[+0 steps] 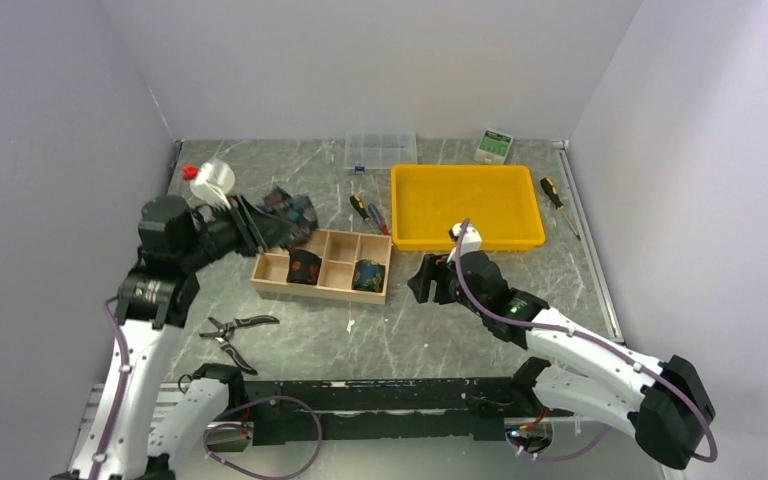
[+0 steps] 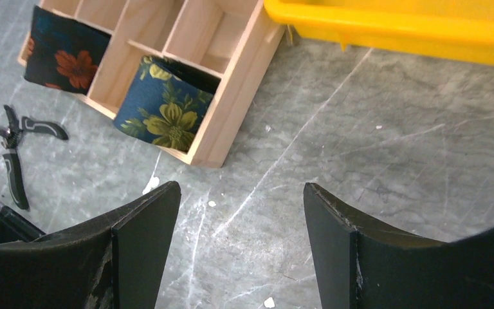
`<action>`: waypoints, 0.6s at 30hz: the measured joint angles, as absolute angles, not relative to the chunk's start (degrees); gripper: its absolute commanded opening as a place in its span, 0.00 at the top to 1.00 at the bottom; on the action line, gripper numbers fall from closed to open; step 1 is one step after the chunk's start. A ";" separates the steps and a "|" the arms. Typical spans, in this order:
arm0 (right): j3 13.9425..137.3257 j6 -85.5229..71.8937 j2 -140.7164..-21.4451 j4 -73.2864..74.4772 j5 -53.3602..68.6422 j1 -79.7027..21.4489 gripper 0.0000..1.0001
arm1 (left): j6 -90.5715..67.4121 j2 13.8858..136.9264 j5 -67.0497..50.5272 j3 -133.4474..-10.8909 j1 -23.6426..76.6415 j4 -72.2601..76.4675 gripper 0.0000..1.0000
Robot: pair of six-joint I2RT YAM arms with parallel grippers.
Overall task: Roll the ties
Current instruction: Pick up the tie from the storage box, then place the tie at the center of the board.
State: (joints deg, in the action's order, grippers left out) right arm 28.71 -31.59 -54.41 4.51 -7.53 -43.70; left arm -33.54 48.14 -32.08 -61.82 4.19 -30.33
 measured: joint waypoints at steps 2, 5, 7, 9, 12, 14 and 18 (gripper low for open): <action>29.47 -31.27 -52.80 5.50 -8.60 -43.68 0.25 | -37.89 44.58 -36.64 -58.02 8.99 -27.81 0.97; 30.59 -30.98 -50.04 7.46 -10.17 -43.68 0.24 | -46.09 40.14 -41.58 -50.06 16.36 -21.52 0.97; 31.33 -30.83 -47.62 8.82 -11.40 -43.64 0.24 | -51.09 37.85 -42.81 -44.58 20.49 -16.62 0.97; 32.01 -30.65 -44.99 10.35 -12.51 -43.53 0.24 | -55.13 36.62 -42.92 -40.07 24.58 -12.36 0.97; 33.34 -30.44 -41.23 12.49 -14.44 -43.31 0.24 | -58.26 36.62 -42.26 -35.92 32.08 -7.55 0.97; 34.35 -30.26 -39.79 13.82 -15.46 -43.22 0.24 | -59.55 37.78 -41.28 -32.82 38.46 -3.77 0.97; 35.38 -30.09 -38.74 15.66 -17.12 -43.16 0.23 | -59.64 44.07 -39.77 -28.40 48.93 2.57 0.97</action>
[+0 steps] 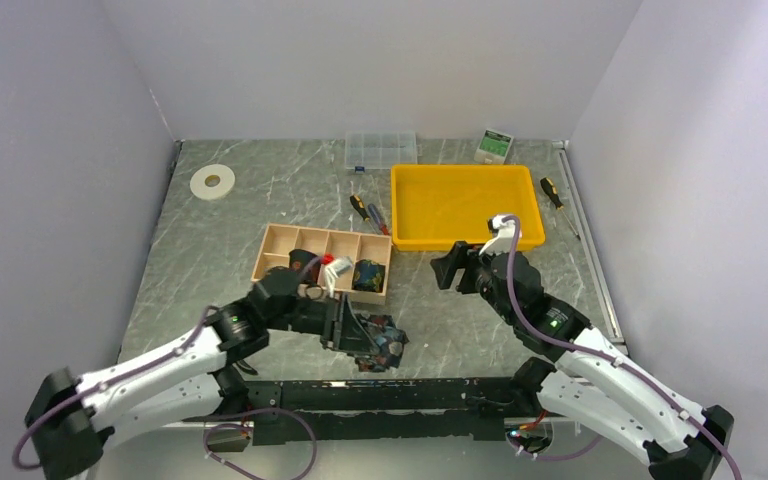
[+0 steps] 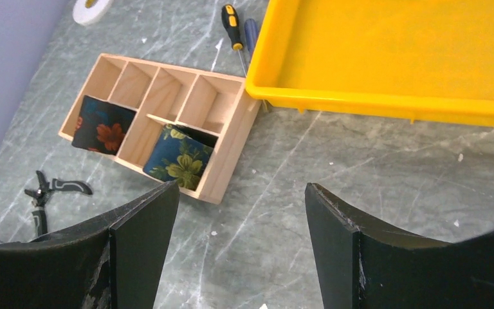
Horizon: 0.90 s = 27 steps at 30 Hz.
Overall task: Roll the ties
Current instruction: Place the tie at the center of the board.
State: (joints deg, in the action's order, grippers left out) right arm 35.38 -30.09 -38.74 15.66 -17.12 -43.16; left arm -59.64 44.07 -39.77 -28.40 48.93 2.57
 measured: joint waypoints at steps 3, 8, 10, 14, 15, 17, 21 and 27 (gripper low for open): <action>35.38 -30.17 -38.89 16.91 -17.47 -43.16 0.23 | -59.05 52.29 -38.72 -26.65 52.38 6.13 0.97; 35.35 -30.33 -40.25 17.15 -17.39 -43.16 0.23 | -57.39 60.58 -35.66 -24.23 51.77 9.72 0.97; 35.27 -30.48 -40.66 17.12 -17.26 -43.16 0.23 | -57.10 63.24 -34.37 -22.04 50.46 11.60 0.97; 34.72 -30.65 -41.63 16.78 -16.78 -43.16 0.23 | -57.19 65.49 -31.53 -16.58 46.68 12.78 0.97; 34.48 -30.65 -42.00 16.60 -16.49 -43.16 0.23 | -57.08 65.69 -30.79 -15.62 45.84 12.32 0.96; 33.98 -30.65 -42.85 16.29 -16.16 -43.16 0.23 | -56.51 65.76 -29.56 -15.09 45.12 10.87 0.87; 33.19 -30.65 -44.95 15.75 -15.35 -43.16 0.23 | -53.78 64.58 -26.02 -16.91 44.95 5.19 0.55; 32.93 -30.65 -48.42 13.61 -14.09 -43.16 0.24 | -49.82 59.42 -16.95 -22.02 44.82 -7.94 0.33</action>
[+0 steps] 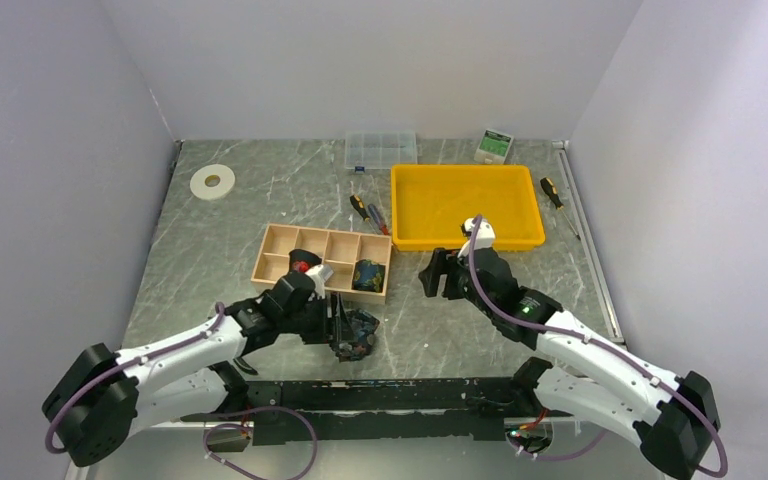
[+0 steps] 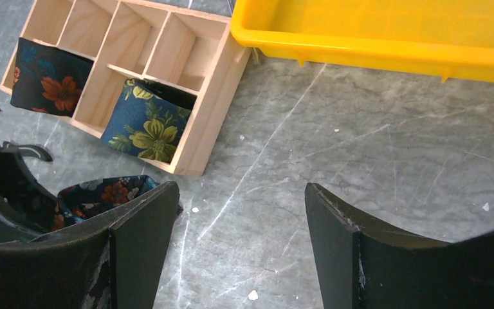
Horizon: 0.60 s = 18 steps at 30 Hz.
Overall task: Roll the ties
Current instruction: Place the tie at the center of the board.
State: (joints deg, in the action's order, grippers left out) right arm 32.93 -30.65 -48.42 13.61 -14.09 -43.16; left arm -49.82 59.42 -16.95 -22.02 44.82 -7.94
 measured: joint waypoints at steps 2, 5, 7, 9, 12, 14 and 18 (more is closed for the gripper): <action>32.93 -30.63 -49.23 13.13 -13.72 -43.16 0.23 | -48.95 57.84 -14.20 -23.44 44.75 -12.01 0.29; 32.93 -30.63 -50.22 12.40 -13.15 -43.16 0.23 | -48.51 55.53 -10.87 -24.95 44.69 -17.21 0.26; 32.93 -30.61 -50.74 11.90 -12.95 -43.16 0.24 | -48.29 54.13 -8.88 -25.74 44.71 -20.25 0.25; 32.93 -30.63 -51.27 11.44 -12.86 -43.16 0.23 | -48.12 52.62 -6.35 -26.85 44.71 -24.32 0.25; 32.71 -30.63 -52.07 10.44 -12.29 -43.16 0.23 | -48.23 49.67 -2.74 -29.30 44.91 -31.11 0.17; 32.38 -30.65 -52.64 9.85 -11.84 -43.16 0.23 | -49.08 46.19 0.45 -31.31 46.13 -35.79 0.19; 31.86 -30.65 -54.46 8.73 -11.11 -43.16 0.24 | -52.80 40.91 5.43 -35.53 50.87 -42.22 0.37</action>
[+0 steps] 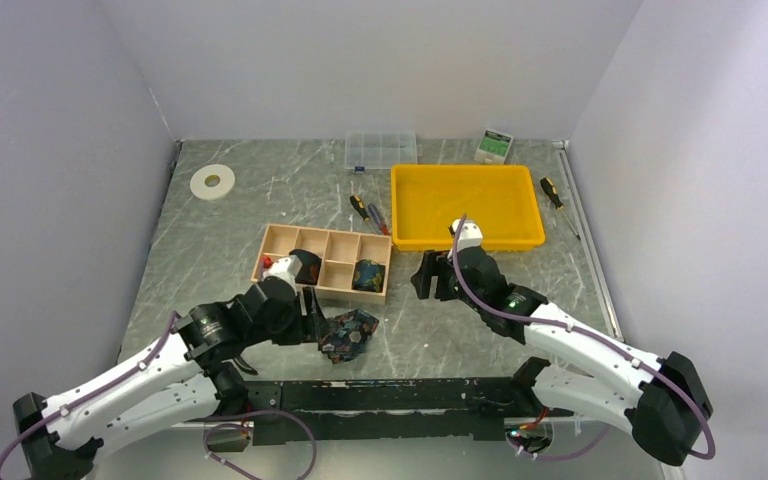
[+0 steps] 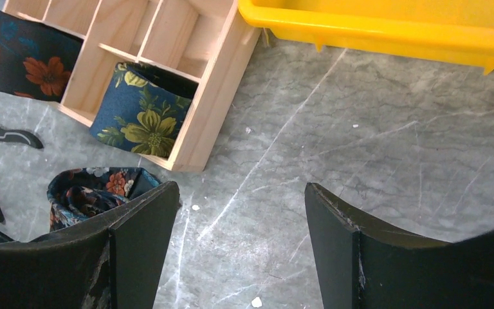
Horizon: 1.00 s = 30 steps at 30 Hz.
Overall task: Roll the ties
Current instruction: Place the tie at the center of the board.
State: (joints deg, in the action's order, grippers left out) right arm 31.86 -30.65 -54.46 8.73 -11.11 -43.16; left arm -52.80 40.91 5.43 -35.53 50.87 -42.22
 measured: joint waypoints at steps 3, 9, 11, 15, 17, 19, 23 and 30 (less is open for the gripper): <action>31.75 -30.65 -55.75 8.29 -10.35 -43.16 0.24 | -58.24 41.71 8.25 -36.86 57.01 -44.53 0.58; 31.75 -30.63 -56.25 7.38 -9.91 -43.16 0.24 | -74.41 58.15 15.99 -39.27 79.44 -50.17 0.96; 31.75 -30.65 -56.25 7.14 -9.89 -43.16 0.24 | -78.06 62.15 17.80 -39.53 82.72 -50.74 0.97; 31.62 -30.65 -56.25 6.63 -9.87 -43.16 0.24 | -81.19 64.77 20.53 -39.46 84.23 -49.71 0.97; 31.38 -30.68 -56.25 6.35 -9.85 -43.16 0.24 | -81.28 64.60 22.74 -38.74 84.25 -47.90 0.97; 31.20 -30.68 -56.25 6.35 -9.87 -43.16 0.24 | -80.66 63.79 24.93 -36.71 84.25 -44.31 0.97; 31.20 -30.68 -56.25 6.35 -9.89 -43.16 0.24 | -79.22 61.19 27.22 -30.52 83.64 -36.38 0.97; 31.20 -30.68 -56.99 6.28 -9.89 -43.16 0.24 | -78.26 61.87 28.18 -24.62 82.43 -25.71 0.97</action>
